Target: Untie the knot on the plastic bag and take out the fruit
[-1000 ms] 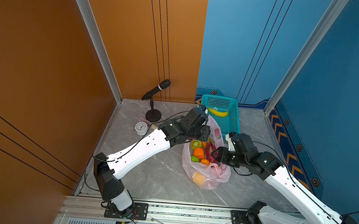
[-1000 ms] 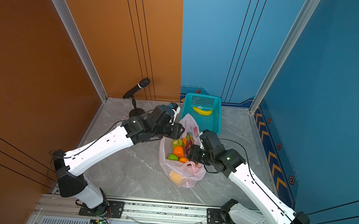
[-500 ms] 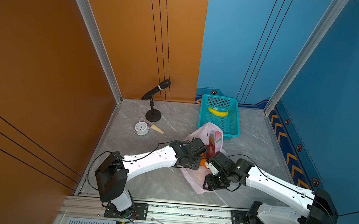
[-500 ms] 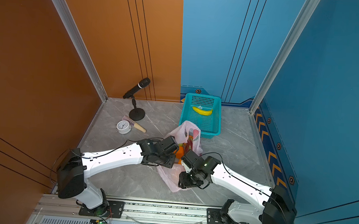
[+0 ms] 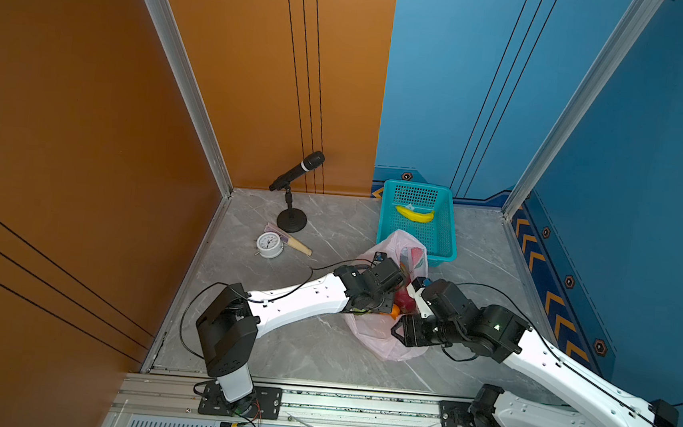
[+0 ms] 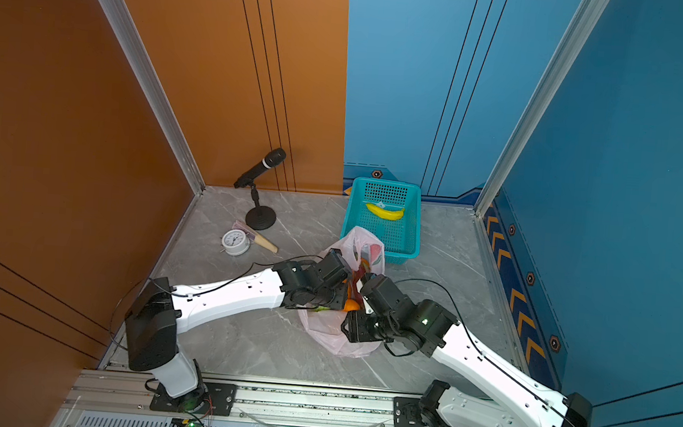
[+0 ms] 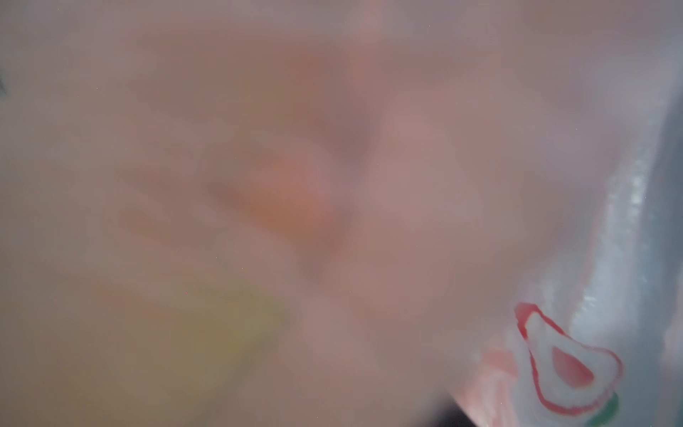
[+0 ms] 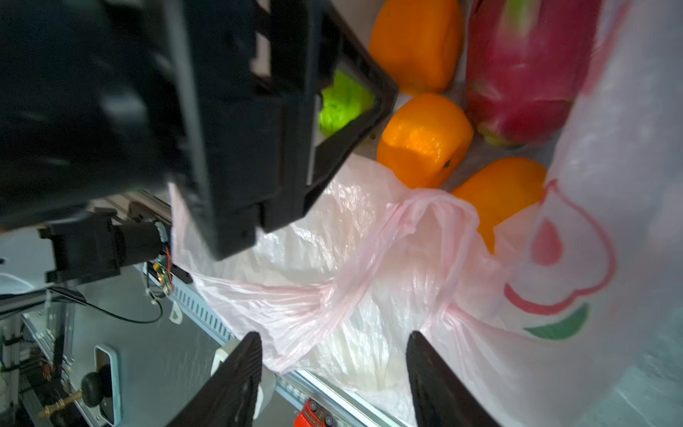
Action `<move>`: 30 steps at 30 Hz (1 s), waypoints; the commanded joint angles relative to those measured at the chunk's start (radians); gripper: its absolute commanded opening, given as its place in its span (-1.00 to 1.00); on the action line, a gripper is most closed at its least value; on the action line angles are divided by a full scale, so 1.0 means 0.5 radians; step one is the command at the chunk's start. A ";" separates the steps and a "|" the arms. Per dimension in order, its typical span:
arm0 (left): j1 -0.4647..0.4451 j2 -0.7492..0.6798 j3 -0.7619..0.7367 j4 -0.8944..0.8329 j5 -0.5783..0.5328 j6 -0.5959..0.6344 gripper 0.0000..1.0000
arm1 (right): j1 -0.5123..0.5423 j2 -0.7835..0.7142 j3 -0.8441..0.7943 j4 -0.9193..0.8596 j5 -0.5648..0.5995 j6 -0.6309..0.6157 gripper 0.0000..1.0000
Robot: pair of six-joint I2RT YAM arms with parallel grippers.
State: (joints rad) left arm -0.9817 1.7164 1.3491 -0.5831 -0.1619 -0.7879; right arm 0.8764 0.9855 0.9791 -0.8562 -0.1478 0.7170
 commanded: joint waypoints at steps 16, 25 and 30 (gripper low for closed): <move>0.244 0.446 0.350 0.043 0.024 0.082 0.56 | -0.207 -0.318 0.069 0.056 0.270 0.287 0.58; 0.251 0.564 0.308 0.072 0.080 0.057 0.58 | -0.269 -0.321 0.088 0.041 0.248 0.299 0.62; 0.252 0.610 0.274 0.119 0.136 0.073 0.31 | -0.295 -0.330 0.091 0.041 0.247 0.306 0.64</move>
State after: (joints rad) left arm -0.8574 1.9923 1.5009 -0.5339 -0.1265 -0.7593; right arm 0.7380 0.8307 1.0031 -0.8371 -0.0246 0.8577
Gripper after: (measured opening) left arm 0.677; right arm 0.819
